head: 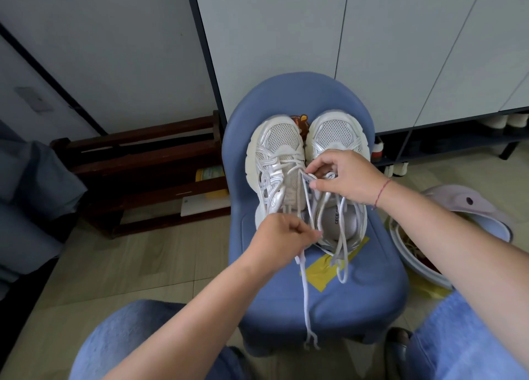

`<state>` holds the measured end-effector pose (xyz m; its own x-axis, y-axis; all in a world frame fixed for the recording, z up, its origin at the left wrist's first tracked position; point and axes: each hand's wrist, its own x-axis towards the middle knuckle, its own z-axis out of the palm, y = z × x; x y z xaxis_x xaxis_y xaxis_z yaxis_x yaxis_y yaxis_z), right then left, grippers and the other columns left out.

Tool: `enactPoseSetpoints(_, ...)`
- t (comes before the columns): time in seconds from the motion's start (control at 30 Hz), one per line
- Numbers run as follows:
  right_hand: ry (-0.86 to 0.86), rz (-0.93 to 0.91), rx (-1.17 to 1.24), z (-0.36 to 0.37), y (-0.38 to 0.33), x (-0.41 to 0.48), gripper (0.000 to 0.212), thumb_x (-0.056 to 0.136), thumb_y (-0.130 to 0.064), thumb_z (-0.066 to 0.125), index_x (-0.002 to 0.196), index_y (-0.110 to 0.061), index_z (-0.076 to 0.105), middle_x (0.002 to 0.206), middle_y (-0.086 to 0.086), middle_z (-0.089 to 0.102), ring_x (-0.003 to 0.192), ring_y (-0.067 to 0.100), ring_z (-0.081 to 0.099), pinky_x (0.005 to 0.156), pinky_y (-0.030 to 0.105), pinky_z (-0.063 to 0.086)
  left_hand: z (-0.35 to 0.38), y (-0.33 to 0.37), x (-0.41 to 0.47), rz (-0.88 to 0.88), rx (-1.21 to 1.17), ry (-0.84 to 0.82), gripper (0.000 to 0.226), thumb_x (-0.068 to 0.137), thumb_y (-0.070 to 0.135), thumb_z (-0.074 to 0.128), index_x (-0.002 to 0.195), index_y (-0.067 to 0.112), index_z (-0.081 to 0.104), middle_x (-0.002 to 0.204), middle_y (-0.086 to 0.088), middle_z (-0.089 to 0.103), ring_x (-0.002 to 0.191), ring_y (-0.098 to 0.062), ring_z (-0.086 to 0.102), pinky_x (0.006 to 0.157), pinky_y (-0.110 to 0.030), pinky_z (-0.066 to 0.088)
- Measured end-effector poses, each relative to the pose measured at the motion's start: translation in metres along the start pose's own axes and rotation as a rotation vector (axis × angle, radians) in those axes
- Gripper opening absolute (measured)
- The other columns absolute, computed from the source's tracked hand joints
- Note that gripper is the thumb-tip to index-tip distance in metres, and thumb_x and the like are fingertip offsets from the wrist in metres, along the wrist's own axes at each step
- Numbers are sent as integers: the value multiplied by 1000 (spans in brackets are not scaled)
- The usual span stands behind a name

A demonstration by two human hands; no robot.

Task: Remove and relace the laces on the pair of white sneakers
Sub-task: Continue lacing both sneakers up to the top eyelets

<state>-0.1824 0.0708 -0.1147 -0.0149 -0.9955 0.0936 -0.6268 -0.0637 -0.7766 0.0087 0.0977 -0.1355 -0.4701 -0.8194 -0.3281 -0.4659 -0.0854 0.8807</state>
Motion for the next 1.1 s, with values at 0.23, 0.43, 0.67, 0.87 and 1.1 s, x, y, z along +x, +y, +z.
enactPoseSetpoints(0.23,2,-3,-21,1,-1,0,19,77,-11,76,92,-21,68,95,-4,67,82,2,63,74,5,46,0,-11,-14,42,100,-99,24,87,22,75,66,11,67,55,4,47,54,-7,39,57,-17,37)
enactPoseSetpoints(0.43,20,-23,-70,3,-7,-4,23,78,-11,75,95,-25,67,100,-7,61,87,5,62,84,22,48,3,-6,-17,172,70,-38,25,87,23,75,65,12,70,82,-20,61,68,-11,47,66,-24,39)
enactPoseSetpoints(0.67,-134,-292,-523,13,-12,-33,36,80,-1,64,90,-34,74,109,-5,42,89,13,46,91,35,31,-2,-13,0,158,20,142,25,100,19,54,93,2,71,63,-13,60,53,-13,52,64,-36,58)
enactPoseSetpoints(0.87,-80,-237,-505,12,-9,-40,27,84,-9,64,89,-34,74,102,-9,40,100,14,44,96,35,25,0,-7,2,-3,-160,86,26,100,10,54,124,1,60,68,-9,63,41,-8,56,49,-20,53)
enactPoseSetpoints(1.1,-51,-319,-367,15,-19,-45,31,83,-13,63,111,-27,67,119,-7,50,108,5,47,97,31,29,-10,8,-3,82,-155,26,24,100,15,57,83,0,65,59,0,59,36,-6,43,40,-15,34)
